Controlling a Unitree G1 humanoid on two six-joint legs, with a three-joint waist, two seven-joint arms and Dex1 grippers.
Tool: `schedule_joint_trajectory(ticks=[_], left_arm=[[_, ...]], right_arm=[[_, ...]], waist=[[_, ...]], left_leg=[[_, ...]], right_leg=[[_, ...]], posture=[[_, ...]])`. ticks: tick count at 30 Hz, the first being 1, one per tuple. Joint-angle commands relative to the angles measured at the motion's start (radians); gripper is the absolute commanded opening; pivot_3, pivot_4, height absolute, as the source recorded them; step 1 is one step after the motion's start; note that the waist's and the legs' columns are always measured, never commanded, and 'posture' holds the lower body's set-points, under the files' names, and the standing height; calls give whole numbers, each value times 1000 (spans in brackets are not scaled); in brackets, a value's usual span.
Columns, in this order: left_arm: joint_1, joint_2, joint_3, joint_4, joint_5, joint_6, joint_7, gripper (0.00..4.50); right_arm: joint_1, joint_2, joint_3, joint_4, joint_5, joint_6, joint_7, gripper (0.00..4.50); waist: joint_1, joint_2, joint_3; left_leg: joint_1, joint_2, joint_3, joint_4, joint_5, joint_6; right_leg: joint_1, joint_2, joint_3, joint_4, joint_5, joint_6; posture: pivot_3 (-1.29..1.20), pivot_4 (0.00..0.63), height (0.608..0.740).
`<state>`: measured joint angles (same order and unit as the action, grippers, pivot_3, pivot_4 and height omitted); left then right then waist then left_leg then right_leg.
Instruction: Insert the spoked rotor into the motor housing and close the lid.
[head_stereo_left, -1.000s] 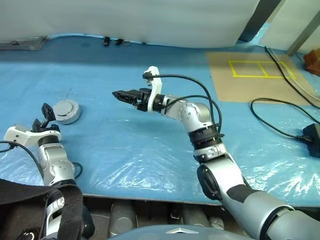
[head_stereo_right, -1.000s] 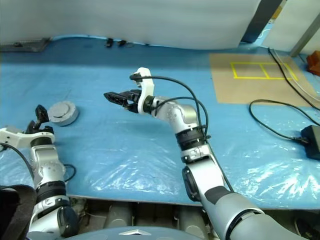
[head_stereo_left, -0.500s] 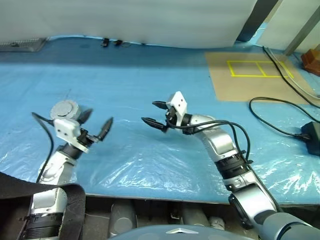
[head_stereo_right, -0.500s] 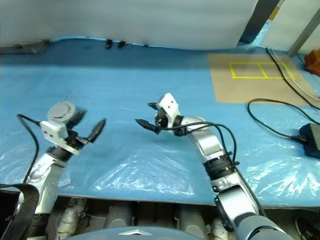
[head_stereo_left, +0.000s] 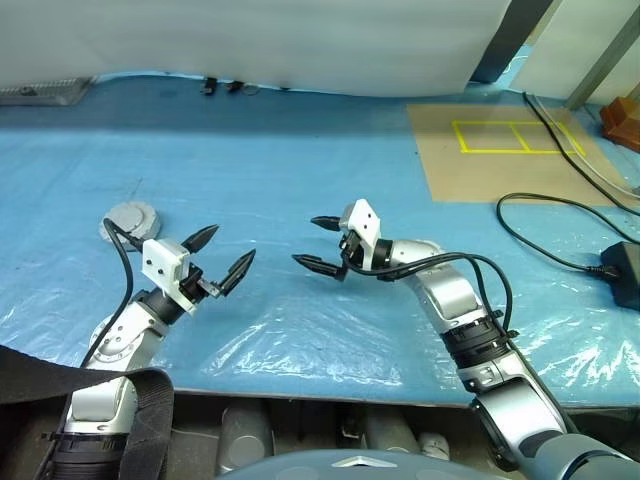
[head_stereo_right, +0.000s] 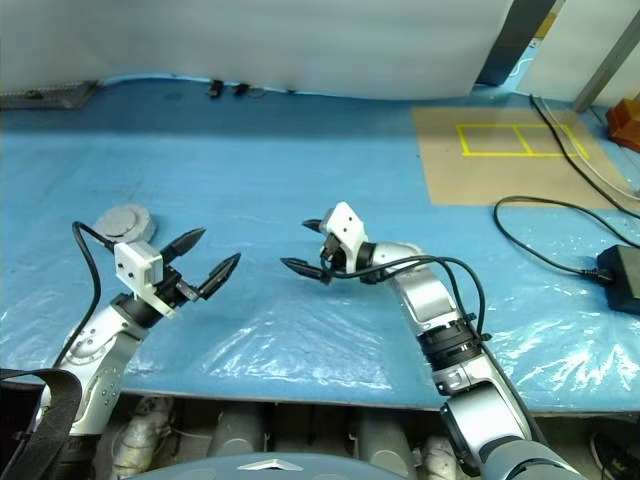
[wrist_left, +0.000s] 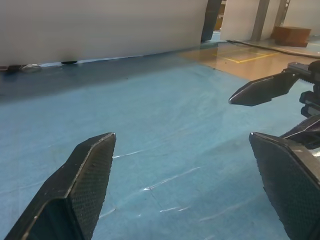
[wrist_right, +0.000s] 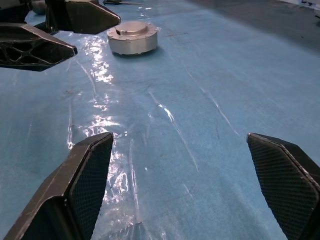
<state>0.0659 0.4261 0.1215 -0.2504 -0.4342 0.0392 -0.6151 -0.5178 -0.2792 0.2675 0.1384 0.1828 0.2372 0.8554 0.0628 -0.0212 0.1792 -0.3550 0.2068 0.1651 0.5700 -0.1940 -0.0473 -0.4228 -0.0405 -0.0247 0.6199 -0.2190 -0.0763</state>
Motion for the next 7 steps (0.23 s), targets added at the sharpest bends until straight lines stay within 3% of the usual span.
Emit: schedule_joint_trajectory(ticks=[1,7], left_arm=[[-5,8,4,-44,19,-7,2,4500],[17,23,19,-48,17,2,-23,4500]], right_arm=[[-36,19,-8,11,-10,-44,-5,4465],[-37,26,-12,22,-12,-45,-2,4465]], waist=[[0,0,0],[0,0,0]], left_leg=[[0,0,0,0,0,0],[0,0,0,0,0,0]], right_leg=[[0,0,0,0,0,0],[0,0,0,0,0,0]], posture=[[0,150,740],[0,150,740]])
